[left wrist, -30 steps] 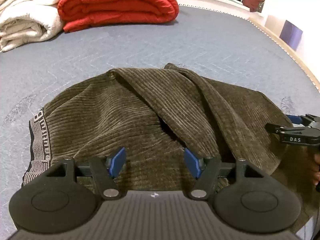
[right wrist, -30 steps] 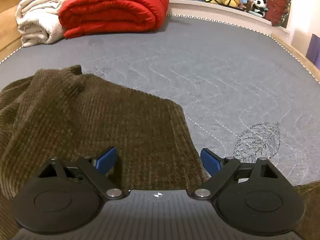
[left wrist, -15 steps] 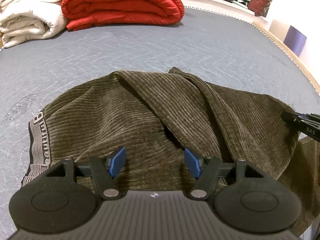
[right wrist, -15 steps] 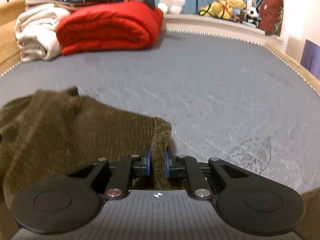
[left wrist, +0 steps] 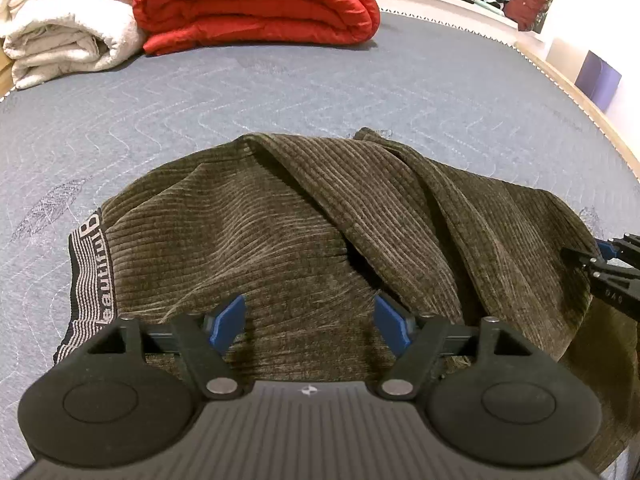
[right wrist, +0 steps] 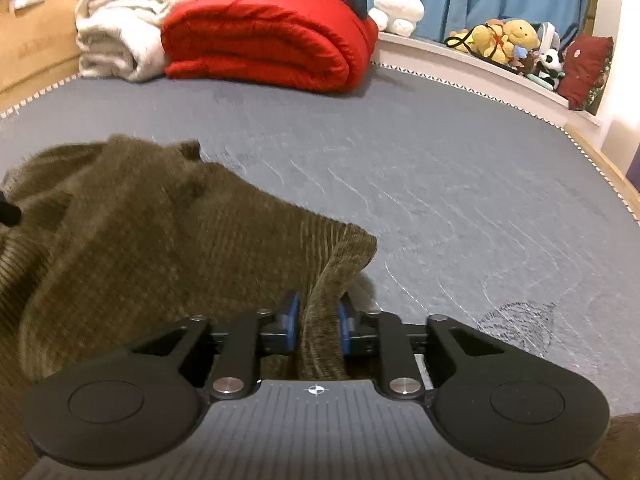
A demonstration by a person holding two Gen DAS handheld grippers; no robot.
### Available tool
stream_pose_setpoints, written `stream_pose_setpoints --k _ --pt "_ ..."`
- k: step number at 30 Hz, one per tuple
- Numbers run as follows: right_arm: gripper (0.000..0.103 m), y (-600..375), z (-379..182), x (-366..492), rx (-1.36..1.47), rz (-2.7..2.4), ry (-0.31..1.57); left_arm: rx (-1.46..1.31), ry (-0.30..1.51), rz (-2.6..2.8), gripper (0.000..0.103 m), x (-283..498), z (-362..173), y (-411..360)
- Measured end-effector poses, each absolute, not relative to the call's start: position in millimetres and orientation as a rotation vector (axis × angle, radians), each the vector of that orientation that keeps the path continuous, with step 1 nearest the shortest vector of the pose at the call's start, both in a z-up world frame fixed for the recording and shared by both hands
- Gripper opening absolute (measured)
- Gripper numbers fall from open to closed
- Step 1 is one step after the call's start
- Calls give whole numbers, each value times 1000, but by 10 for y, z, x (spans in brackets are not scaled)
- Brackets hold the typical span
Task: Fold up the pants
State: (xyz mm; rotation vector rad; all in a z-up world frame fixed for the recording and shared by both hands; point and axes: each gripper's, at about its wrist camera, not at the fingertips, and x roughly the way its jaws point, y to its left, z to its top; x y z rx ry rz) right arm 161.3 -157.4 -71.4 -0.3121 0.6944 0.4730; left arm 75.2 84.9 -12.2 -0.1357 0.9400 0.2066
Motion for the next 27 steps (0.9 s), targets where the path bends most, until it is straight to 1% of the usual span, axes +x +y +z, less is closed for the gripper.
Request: stream_pose_setpoints --k 2,4,7,14,16,18,19,21,27 --pt "37 -1559 -750 1611 -330 468 698 -134 942 206 79 753 -127 844" --pt "38 -1557 -769 1618 -331 465 701 -135 944 206 79 756 -131 846" --pt "43 -1559 -792 1633 -327 460 705 -137 946 208 80 763 -138 855" --pt "43 -1562 -879 1656 -350 438 712 -133 950 203 80 777 -153 837" --pt "39 -1571 -873 1658 -349 433 707 -132 949 203 80 776 -153 833" --pt "29 -1575 -870 1657 -352 422 699 -133 950 204 80 775 -154 833" --pt "28 -1575 -865 1660 -350 419 698 -132 949 204 80 774 -154 834" --pt "19 -1590 -848 1667 -337 415 696 -132 949 203 80 774 -153 836" --pt "15 -1590 -766 1661 -314 419 670 -134 947 209 80 766 -154 844"
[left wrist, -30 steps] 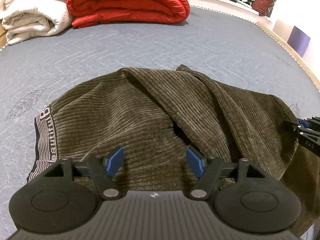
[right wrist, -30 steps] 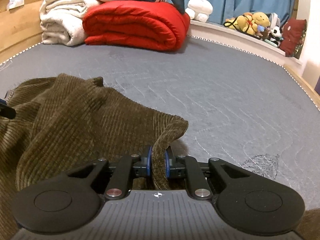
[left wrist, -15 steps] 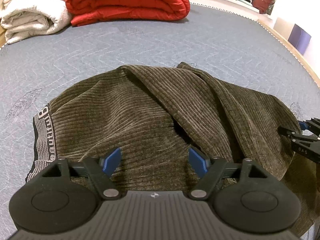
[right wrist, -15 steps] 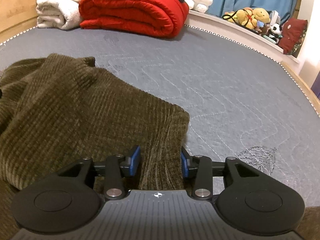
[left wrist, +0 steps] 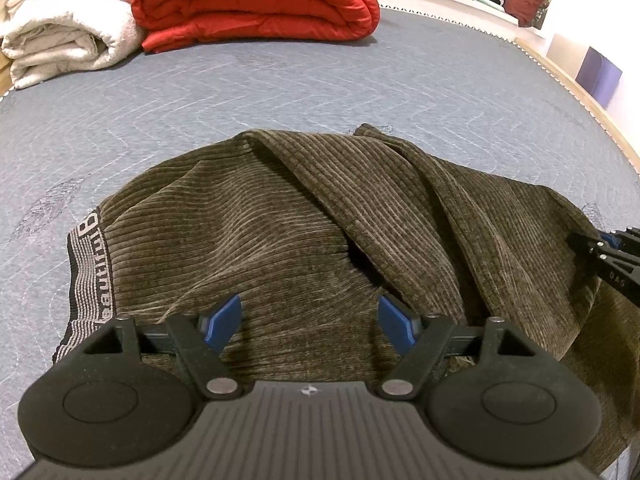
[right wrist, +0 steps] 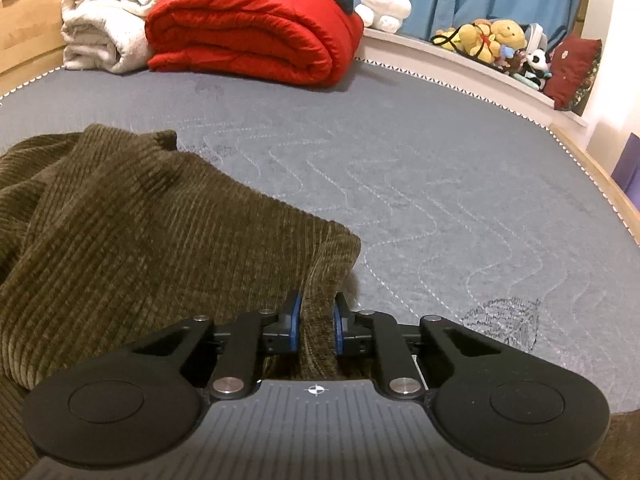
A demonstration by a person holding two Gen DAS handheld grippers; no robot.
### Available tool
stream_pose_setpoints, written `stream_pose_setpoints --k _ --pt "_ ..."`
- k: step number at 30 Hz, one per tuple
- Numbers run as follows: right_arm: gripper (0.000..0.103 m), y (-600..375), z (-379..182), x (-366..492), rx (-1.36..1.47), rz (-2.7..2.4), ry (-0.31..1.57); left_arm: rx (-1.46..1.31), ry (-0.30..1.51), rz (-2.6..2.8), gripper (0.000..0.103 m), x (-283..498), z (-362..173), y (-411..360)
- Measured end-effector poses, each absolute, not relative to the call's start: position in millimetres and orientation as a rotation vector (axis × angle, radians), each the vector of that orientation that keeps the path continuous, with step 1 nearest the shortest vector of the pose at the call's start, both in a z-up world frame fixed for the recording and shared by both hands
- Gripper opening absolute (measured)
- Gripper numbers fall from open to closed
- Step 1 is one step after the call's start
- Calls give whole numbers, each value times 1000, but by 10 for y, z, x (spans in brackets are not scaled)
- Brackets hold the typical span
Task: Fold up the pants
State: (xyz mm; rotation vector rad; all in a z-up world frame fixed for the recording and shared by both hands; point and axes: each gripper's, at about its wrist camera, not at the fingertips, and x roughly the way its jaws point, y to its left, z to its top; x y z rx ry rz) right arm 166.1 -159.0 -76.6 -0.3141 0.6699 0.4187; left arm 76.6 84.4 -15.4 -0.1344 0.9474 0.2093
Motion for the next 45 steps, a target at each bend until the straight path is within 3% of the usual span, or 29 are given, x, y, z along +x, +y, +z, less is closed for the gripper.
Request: stream_pose_setpoints --k 4,11,17,20,22,24,27,34,39,41,43,44,45 --pt "13 -1693 -617 1675 -230 377 629 -142 943 211 80 751 -141 865" --pt "13 -2264 -102 1537 166 136 545 -148 944 220 81 748 -139 931" --pt "18 -2452 -539 1800 235 55 849 -155 945 220 82 747 -132 973" --pt "21 -2612 -527 1879 337 15 828 -154 947 223 82 758 -139 970" --pt "29 -2659 -419 1879 340 9 745 -157 953 227 82 776 -156 971" --pt "48 -2686 -341 1882 307 26 672 -159 957 230 82 798 -172 975" --pt "63 -2611 -431 2019 245 132 686 -161 960 228 83 827 -190 969" --pt "75 -2312 -961 2412 121 323 872 -156 966 220 83 853 -214 926" --pt "80 -2134 -1009 2521 95 456 912 -160 970 228 84 877 -233 982" --pt "74 -2038 -988 2496 32 469 897 -163 974 235 84 899 -249 1006" --pt "45 -1959 -950 2470 -45 477 854 -166 978 238 84 922 -263 1010" --pt "22 -1943 -915 2438 -72 495 836 -167 979 238 84 934 -269 1006" --pt "16 -1933 -870 2417 -76 521 820 -166 980 237 84 945 -277 998"
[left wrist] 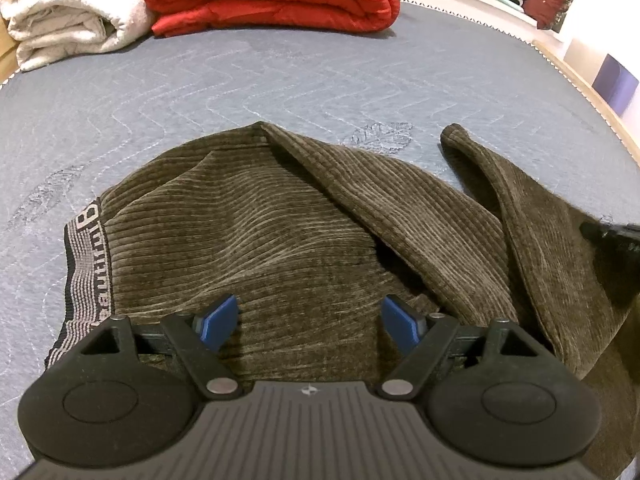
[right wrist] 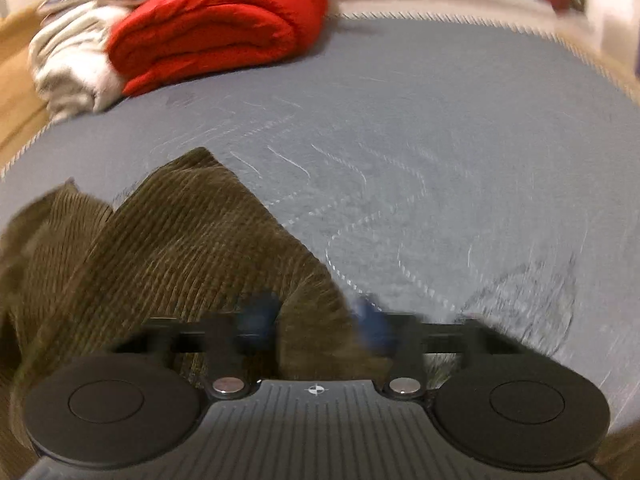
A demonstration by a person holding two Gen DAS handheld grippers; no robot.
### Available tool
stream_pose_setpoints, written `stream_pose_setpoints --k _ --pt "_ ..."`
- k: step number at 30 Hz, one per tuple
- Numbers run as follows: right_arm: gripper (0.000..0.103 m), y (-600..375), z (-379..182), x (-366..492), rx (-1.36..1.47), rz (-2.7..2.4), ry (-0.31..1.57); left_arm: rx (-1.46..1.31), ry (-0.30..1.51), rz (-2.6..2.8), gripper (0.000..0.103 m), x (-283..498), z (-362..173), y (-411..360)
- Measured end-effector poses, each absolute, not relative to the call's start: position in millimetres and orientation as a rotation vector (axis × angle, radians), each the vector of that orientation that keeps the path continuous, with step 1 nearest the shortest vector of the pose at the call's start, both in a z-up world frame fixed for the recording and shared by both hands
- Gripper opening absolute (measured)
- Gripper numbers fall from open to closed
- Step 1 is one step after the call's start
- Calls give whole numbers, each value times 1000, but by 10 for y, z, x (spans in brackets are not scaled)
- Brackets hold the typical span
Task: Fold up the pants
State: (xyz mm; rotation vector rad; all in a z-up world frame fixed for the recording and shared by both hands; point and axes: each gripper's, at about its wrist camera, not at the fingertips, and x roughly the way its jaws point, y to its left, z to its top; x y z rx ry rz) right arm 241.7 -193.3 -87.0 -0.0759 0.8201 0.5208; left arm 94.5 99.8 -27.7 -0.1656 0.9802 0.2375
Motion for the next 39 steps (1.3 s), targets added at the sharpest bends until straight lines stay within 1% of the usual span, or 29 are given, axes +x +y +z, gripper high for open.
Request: stream_pose_setpoints --k 5,9,11,12,13,14,15,17,19,20,22,23,25,26,27,29,32,37,39 --pt "11 -1934 -558 2283 -100 577 695 -157 981 230 84 974 -290 942" --pt "9 -2070 -328 2203 13 599 571 -156 982 232 84 979 -294 930" --pt "8 -2240 -172 2160 145 547 448 -158 981 236 84 976 -291 940" --pt "1 -2383 -107 2098 215 470 365 -160 980 238 84 975 -290 947" --pt "0 -2554 -48 2018 313 299 249 -162 979 240 84 970 -287 955" --pt "0 -2757 -16 1949 418 65 184 -162 979 242 84 968 -284 959" --pt "0 -2925 -32 1927 491 -127 199 -162 977 241 84 964 -282 961" --pt "0 -3280 -247 2006 622 -329 378 -155 979 235 84 971 -289 957" --pt "3 -3512 -610 2167 726 -296 597 -151 985 237 84 988 -310 955" --pt "3 -3566 -735 2227 756 -267 662 -153 988 239 84 995 -317 954" --pt "4 -3554 -818 2347 719 -188 701 -157 988 240 84 1005 -319 944" --pt "9 -3485 -800 2420 650 -130 694 -155 987 238 84 1006 -315 934" --pt "41 -3286 -759 2550 473 -10 676 -148 986 231 84 1002 -312 906" --pt "75 -3208 -758 2585 393 41 677 -143 987 228 84 1001 -316 891" --pt "90 -3132 -769 2598 325 79 670 -139 990 225 84 999 -323 889" --pt "89 -3019 -817 2613 214 128 678 -134 995 225 84 1004 -343 890" --pt "89 -2919 -880 2665 126 160 699 -138 999 234 84 1024 -367 912" --pt "89 -2882 -890 2760 44 165 676 -129 1005 232 84 1048 -396 897" --pt "89 -2736 -840 2860 -41 183 646 -124 1007 235 84 1043 -409 898"
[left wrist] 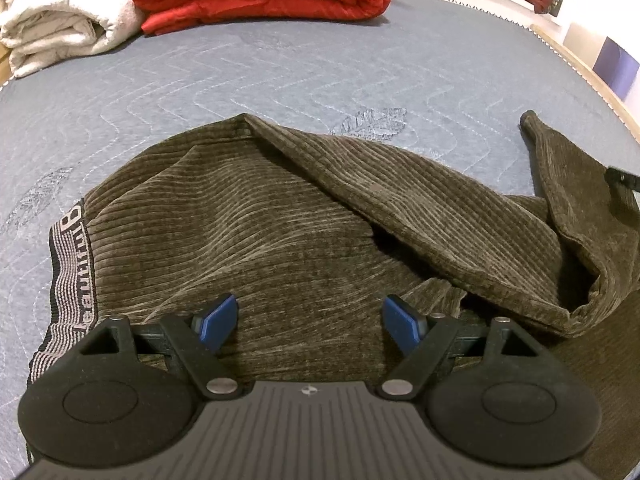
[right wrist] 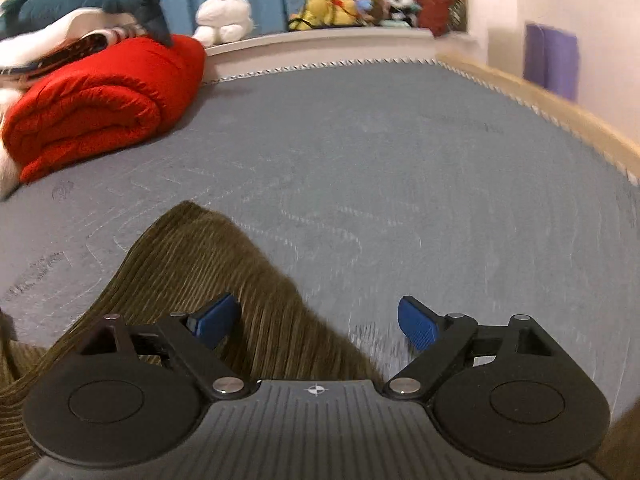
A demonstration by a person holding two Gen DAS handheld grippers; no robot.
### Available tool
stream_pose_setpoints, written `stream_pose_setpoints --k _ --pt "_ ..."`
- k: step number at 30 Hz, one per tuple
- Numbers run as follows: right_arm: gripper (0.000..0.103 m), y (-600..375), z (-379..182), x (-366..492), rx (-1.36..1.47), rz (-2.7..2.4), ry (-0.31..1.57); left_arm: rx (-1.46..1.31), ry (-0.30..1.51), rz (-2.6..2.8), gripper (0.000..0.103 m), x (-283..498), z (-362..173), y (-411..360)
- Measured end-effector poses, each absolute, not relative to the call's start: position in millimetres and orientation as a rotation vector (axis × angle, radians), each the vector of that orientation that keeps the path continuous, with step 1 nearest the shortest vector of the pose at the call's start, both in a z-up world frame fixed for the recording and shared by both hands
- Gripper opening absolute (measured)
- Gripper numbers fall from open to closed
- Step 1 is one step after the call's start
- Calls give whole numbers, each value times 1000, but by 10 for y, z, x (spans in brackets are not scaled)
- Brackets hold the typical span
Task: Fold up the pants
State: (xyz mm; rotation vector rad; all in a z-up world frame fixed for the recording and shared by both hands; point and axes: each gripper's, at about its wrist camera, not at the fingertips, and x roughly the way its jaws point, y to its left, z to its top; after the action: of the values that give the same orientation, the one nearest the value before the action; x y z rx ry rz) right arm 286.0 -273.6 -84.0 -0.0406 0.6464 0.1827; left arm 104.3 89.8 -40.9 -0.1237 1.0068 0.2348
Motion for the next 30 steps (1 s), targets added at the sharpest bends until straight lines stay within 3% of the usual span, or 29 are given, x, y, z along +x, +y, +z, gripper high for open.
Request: stream_pose_setpoints --k 4,5,6,7,9,11,17,20,22,26,28,29,30 --pt "85 -2549 -845 3066 -142 308 682 -129 1016 256 85 1033 -452 979" --pt "75 -2519 -884 3113 -148 336 710 -133 1016 261 85 1032 -454 1002" --pt "56 -2478 -941 3112 -164 355 727 -136 1015 266 85 1033 -451 1021" --pt "50 -2449 -978 3096 -180 367 729 -138 1014 269 85 1035 -445 1032" --pt "28 -2417 -970 3047 -214 394 718 -141 1010 273 85 1043 -431 1041" --pt "18 -2419 -872 3017 -226 425 701 -141 1008 270 85 1051 -424 1023" --pt "11 -2631 -246 2741 -45 503 482 -139 1000 254 85 1071 -397 972" --pt "10 -2869 27 2644 122 406 322 -145 996 260 85 1063 -389 979" --pt "10 -3190 108 2561 329 32 180 -145 995 261 85 1054 -387 988" --pt "19 -3728 -175 2713 513 -500 421 -141 997 256 85 1038 -387 990" --pt "42 -3911 -409 2777 535 -503 500 -142 997 257 85 1040 -382 992" --pt "63 -3973 -485 2815 536 -498 524 -144 996 257 85 1041 -377 993" --pt "68 -4016 -550 2856 529 -491 538 -144 995 256 85 1044 -375 991"
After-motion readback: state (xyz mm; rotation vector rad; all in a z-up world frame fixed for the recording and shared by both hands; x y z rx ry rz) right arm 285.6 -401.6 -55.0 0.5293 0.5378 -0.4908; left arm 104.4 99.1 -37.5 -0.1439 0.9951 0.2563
